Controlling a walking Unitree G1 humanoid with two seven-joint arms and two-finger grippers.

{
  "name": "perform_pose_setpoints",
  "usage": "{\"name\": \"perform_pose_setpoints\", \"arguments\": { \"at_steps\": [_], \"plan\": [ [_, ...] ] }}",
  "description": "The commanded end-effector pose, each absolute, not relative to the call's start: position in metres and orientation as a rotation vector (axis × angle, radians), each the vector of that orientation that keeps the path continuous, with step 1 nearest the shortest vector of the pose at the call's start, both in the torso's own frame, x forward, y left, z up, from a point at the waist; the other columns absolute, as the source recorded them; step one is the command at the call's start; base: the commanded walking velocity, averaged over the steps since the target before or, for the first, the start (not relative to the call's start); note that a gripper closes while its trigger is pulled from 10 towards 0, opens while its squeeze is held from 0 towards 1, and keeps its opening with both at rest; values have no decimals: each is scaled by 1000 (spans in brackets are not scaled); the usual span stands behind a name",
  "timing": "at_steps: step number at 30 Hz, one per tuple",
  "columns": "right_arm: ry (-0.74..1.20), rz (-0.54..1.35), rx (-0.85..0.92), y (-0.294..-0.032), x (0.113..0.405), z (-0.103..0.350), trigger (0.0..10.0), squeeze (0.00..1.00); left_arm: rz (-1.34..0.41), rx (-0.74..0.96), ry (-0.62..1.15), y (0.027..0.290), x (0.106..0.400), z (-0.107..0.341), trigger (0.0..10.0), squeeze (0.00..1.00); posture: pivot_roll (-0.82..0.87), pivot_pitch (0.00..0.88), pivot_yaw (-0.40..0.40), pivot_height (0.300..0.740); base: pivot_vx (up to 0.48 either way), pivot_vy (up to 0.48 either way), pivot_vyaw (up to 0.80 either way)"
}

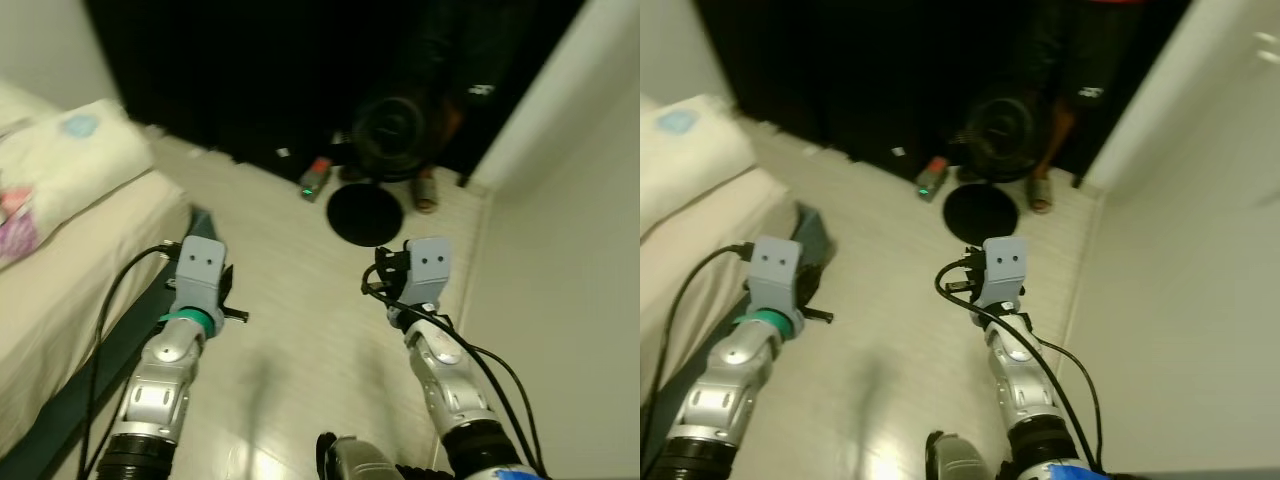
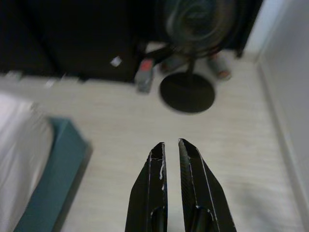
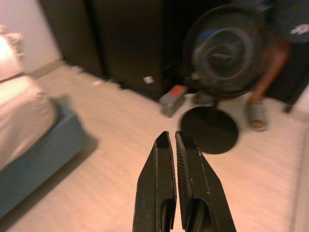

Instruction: Clean up the room

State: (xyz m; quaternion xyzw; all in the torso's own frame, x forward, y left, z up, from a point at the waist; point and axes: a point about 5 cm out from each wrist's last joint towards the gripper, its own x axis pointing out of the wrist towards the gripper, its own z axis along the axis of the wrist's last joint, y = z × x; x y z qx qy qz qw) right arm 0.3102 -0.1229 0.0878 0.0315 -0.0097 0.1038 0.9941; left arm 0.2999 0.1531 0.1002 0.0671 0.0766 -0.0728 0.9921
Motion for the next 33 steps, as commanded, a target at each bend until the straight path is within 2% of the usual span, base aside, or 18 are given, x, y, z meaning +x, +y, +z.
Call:
{"name": "perform_pose_setpoints", "arguments": {
  "at_steps": [1,25,33],
  "plan": [
    [-1,213,68,-121,307,82,10000,0,-135,141,196,158,294,90,10000,0,-1,82,2,740,0,0,-800],
    [-8,210,69,-119,308,83,10000,0,-127,151,185,160,295,90,10000,0,0,83,3,740,0,0,-800],
    [-20,217,49,-117,308,84,10000,0,-135,164,163,160,295,92,10000,0,1,82,2,740,458,0,0]
  ]
}}
